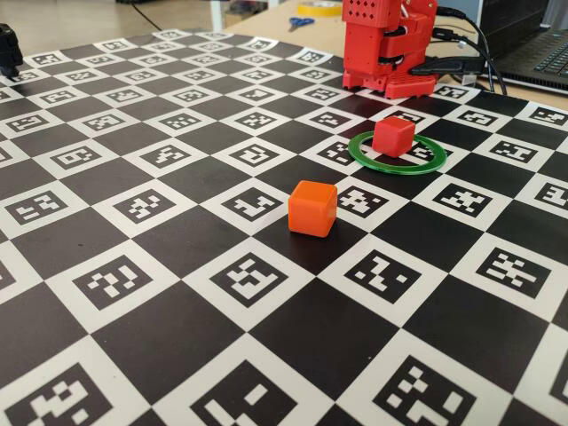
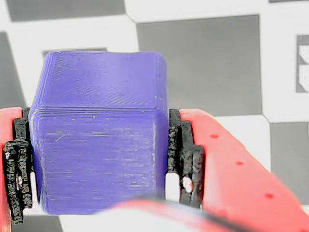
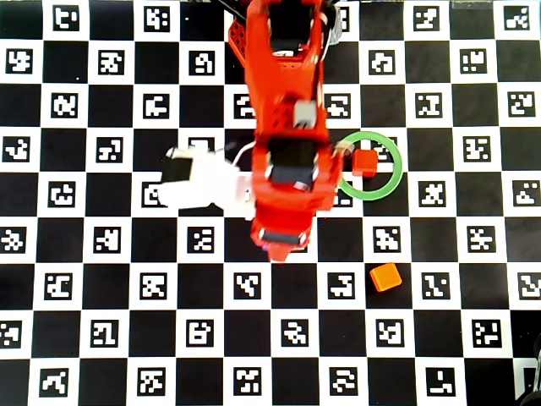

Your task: Grab the red cube then put it in the green circle then put the blue cube on top and finally the orange cube on top

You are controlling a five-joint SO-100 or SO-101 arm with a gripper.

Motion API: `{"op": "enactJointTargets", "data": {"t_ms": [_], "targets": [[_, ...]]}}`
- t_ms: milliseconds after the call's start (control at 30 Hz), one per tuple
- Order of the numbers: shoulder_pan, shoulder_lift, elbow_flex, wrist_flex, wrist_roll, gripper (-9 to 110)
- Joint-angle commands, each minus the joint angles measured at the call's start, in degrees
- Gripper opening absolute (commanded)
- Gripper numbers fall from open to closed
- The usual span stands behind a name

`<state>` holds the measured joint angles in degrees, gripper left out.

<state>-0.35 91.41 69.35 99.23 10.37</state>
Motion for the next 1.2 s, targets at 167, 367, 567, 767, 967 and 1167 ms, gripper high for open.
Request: {"op": "enactJointTargets", "data": {"t_ms": [167,367,567,767,967,1167], "targets": [[-6.0,14.5,10.1,0.7,12.3,11],[-12.3,17.2,14.2,1.5,17.7,10],[-17.8,18.5,18.9,-0.4,20.5,10],[-23.3,20.3,25.0,-4.6,22.4,10],[-27.7,20.3,30.9,-9.9,24.0,9],[-29.6,20.2,37.0,-16.1,24.3,9]]}}
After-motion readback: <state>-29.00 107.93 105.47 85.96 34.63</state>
